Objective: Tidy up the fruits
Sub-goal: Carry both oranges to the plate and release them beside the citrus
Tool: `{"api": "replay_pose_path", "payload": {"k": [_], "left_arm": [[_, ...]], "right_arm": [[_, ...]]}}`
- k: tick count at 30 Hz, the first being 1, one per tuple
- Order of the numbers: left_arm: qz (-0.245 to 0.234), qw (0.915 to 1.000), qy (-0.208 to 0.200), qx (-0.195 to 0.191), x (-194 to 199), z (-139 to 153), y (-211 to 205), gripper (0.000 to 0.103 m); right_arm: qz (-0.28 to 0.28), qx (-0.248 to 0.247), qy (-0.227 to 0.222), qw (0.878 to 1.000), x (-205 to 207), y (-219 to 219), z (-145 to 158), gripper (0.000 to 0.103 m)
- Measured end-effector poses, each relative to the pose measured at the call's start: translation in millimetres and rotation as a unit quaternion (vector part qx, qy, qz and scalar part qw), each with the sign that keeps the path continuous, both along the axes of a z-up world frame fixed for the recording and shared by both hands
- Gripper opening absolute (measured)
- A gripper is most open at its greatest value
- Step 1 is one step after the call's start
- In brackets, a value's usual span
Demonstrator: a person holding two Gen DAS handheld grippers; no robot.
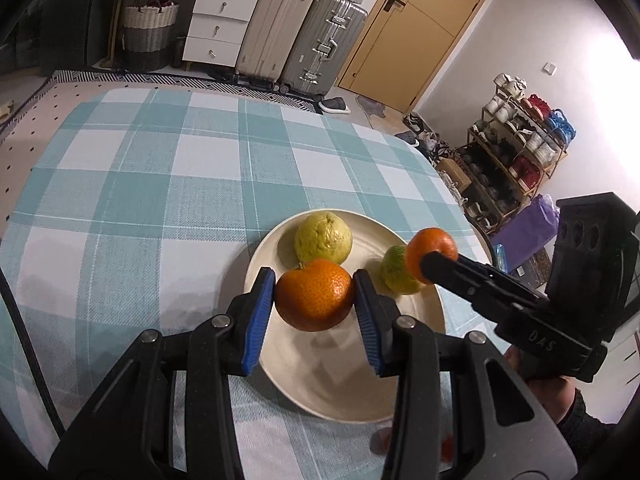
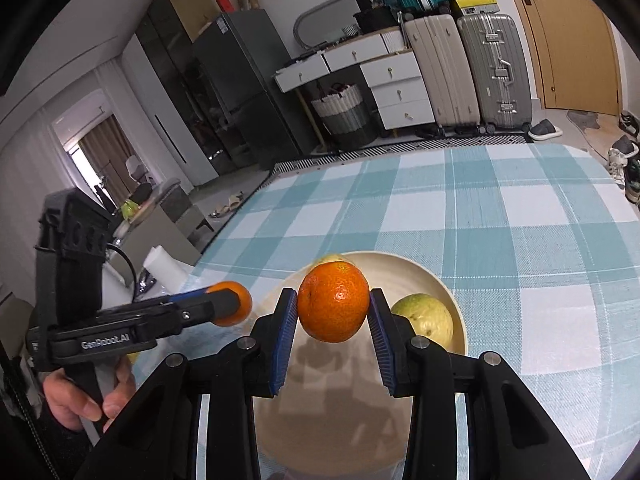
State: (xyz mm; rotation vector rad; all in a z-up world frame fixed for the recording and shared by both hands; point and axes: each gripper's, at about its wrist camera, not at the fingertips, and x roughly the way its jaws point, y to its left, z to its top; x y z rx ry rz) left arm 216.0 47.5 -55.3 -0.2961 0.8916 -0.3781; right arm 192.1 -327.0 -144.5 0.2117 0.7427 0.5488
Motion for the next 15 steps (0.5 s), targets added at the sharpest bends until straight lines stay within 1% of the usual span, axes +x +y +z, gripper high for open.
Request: {"api": "replay_pose_path", "payload": {"k": [3, 7, 11, 14, 15], "left_arm": [[-0.002, 0.9999, 0.013, -0.011, 9, -9, 1, 0.037], [0.001, 0.9997, 0.020, -0.011, 18, -18, 1, 0.037], [0.000, 0.9998, 0.019, -0.002, 22, -22, -2, 0.037], [-0.004, 0.9998, 0.018, 0.005, 24, -24, -5, 0.037], [-0.007, 0.9998, 0.017, 0.008, 25, -25, -6, 0.037]], "right_arm": [[0.001, 0.000, 0.006, 1.000, 8, 3, -7, 0.037], [0.000, -0.006, 0.006, 1.000, 14, 6, -13, 0.037], [-0.004, -0.024, 0.003, 1.000, 19, 11, -17, 0.037], [-0.002, -0.025, 0.002, 1.000, 22, 14, -21, 0.037], [-0.003, -0.032, 0.001, 0.999, 23, 16, -22, 0.037]]}}
